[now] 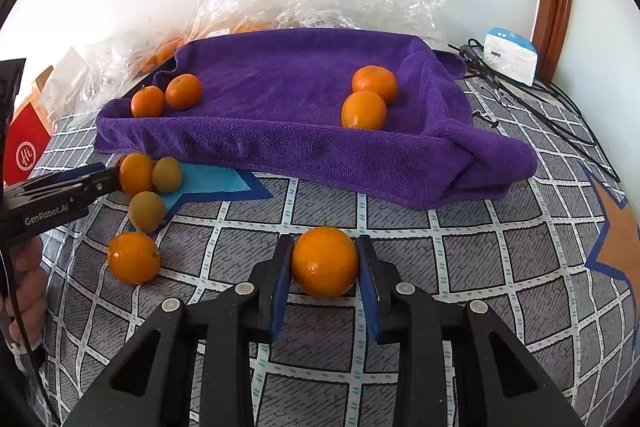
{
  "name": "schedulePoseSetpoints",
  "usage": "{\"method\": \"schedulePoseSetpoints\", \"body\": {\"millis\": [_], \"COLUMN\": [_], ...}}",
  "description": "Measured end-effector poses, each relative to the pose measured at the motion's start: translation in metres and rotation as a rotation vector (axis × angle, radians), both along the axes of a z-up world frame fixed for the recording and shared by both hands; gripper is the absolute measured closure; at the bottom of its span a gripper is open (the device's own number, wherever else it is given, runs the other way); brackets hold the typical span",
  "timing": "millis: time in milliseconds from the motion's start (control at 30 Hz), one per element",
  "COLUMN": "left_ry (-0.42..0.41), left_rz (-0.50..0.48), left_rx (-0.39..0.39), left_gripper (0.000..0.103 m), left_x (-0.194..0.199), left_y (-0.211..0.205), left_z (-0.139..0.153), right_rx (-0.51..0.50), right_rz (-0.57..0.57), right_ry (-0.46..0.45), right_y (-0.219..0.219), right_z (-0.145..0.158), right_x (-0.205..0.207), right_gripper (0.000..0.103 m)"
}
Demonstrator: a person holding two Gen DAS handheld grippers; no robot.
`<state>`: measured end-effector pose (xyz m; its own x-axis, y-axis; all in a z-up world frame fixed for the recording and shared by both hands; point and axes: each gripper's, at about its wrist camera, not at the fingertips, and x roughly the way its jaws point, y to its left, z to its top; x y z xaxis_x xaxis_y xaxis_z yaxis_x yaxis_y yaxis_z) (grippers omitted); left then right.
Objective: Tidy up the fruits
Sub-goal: 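Grasp a round orange with the right tool while the left tool moves to the red fruit, then grasp the small red fruit with the left tool while the right tool holds its orange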
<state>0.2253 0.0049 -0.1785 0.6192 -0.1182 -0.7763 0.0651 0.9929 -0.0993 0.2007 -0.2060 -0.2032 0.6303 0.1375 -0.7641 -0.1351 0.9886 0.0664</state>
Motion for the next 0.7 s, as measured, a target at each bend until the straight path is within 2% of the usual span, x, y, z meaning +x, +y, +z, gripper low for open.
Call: {"method": "schedulePoseSetpoints", "body": {"millis": [133, 200, 300, 533, 700], "left_ry": [-0.003, -0.008, -0.009, -0.041, -0.098], "left_rz": [-0.001, -0.007, -0.015, 0.005, 0.049], "left_rx": [0.008, 0.009, -0.008, -0.185, -0.190], "left_gripper": [0.061, 0.072, 0.080, 0.081, 0.081], "left_x": [0.004, 0.005, 0.006, 0.001, -0.007], "left_y": [-0.004, -0.006, -0.006, 0.020, 0.026], "left_z": [-0.001, -0.002, -0.002, -0.001, 0.005], "right_rx": [-0.002, -0.003, -0.004, 0.013, 0.055], "right_rz": [0.001, 0.001, 0.001, 0.004, 0.014], "right_ry": [0.000, 0.000, 0.001, 0.000, -0.007], "right_y": [0.000, 0.001, 0.001, -0.001, -0.004], "right_z": [0.000, 0.000, 0.000, 0.001, 0.002], "right_x": [0.000, 0.000, 0.000, 0.000, 0.000], "right_gripper": [0.072, 0.072, 0.072, 0.072, 0.072]}}
